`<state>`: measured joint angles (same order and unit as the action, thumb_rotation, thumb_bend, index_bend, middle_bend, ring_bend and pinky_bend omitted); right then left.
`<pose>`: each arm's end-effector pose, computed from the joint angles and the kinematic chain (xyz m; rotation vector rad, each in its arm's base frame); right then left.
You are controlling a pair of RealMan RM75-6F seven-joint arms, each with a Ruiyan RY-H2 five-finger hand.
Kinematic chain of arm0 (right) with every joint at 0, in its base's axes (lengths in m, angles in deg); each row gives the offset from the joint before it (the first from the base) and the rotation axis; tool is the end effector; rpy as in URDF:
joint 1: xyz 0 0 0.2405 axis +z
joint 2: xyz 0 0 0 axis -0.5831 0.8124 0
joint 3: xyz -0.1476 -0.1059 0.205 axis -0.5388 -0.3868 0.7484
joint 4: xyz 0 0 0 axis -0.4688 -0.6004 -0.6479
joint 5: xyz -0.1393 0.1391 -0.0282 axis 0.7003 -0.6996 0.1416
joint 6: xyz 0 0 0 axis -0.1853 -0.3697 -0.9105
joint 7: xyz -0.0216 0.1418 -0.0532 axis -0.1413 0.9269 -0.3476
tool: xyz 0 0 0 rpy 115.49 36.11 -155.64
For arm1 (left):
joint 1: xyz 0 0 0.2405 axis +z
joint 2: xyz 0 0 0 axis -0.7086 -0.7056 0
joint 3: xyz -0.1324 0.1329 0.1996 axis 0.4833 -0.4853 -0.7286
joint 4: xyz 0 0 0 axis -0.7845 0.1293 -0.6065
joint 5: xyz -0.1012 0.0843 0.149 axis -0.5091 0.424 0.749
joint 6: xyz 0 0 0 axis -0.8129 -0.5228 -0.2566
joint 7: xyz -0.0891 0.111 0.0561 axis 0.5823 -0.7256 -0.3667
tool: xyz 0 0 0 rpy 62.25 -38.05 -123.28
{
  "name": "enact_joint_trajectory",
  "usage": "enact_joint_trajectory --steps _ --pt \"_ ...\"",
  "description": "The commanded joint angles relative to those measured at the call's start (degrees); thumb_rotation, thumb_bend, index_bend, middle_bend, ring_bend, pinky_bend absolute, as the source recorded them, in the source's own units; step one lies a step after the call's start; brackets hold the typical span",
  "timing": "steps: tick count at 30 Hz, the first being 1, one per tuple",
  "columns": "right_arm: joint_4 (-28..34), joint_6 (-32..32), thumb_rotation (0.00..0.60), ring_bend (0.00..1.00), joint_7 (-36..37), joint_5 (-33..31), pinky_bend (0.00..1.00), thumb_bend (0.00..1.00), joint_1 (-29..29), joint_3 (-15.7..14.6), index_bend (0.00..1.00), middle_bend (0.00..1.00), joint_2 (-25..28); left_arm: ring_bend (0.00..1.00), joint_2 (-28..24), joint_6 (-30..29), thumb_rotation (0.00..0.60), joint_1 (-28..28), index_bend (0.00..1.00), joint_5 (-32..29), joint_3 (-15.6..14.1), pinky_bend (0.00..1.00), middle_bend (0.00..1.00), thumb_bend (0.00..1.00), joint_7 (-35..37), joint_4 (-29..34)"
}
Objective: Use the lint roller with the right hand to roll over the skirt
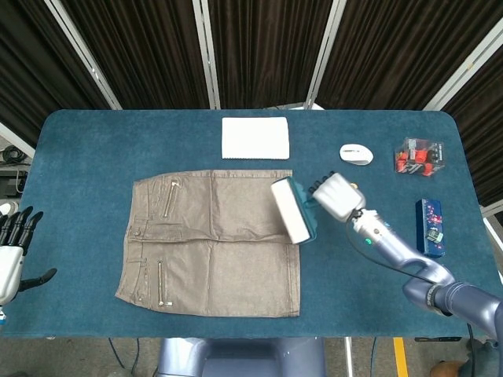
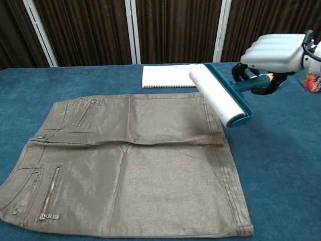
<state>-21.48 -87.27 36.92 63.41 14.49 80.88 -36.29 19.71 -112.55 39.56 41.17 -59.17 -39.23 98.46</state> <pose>-0.1747 -0.4168 0.0587 2.1386 -0.1592 0.6421 -0.3182 0.1949 0.1800 -1.4148 -0.8382 -0.8230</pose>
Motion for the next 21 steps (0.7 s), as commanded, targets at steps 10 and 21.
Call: enact_joint_trajectory --steps 10,21 --pt "19.3 11.5 0.6 0.51 -41.4 -15.4 0.52 0.83 9.5 4.2 0.53 0.6 -2.7 0.0 -0.1 1.9 0.6 -0.5 0.0 -1.8 0.0 0.0 0.0 0.0 1.6 -1.4" --pt "19.4 12.0 0.6 0.52 -55.8 -25.7 0.52 0.84 16.2 0.5 0.54 0.61 -11.4 0.0 0.2 3.9 0.6 -1.2 0.0 -3.9 0.3 0.0 0.0 0.0 1.8 -2.5"
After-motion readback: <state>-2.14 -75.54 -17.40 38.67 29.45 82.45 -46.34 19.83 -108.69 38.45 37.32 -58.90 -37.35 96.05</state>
